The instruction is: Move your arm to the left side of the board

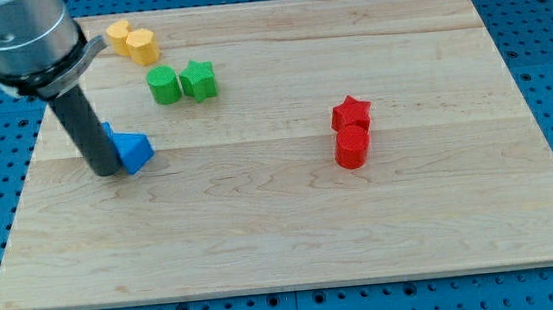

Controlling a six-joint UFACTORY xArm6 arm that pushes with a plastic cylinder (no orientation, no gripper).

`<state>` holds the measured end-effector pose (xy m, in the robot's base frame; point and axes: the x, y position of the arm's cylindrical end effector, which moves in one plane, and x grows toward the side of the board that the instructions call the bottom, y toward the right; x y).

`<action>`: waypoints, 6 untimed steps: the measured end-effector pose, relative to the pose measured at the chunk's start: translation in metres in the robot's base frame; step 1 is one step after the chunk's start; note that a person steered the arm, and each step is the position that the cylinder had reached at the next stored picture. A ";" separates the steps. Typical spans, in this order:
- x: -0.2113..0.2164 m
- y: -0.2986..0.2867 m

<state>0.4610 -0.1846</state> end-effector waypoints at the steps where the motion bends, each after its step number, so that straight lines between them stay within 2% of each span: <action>1: -0.001 0.032; 2: -0.017 0.052; 3: -0.053 0.068; 4: 0.004 0.049; 5: 0.061 -0.038; 6: 0.025 -0.064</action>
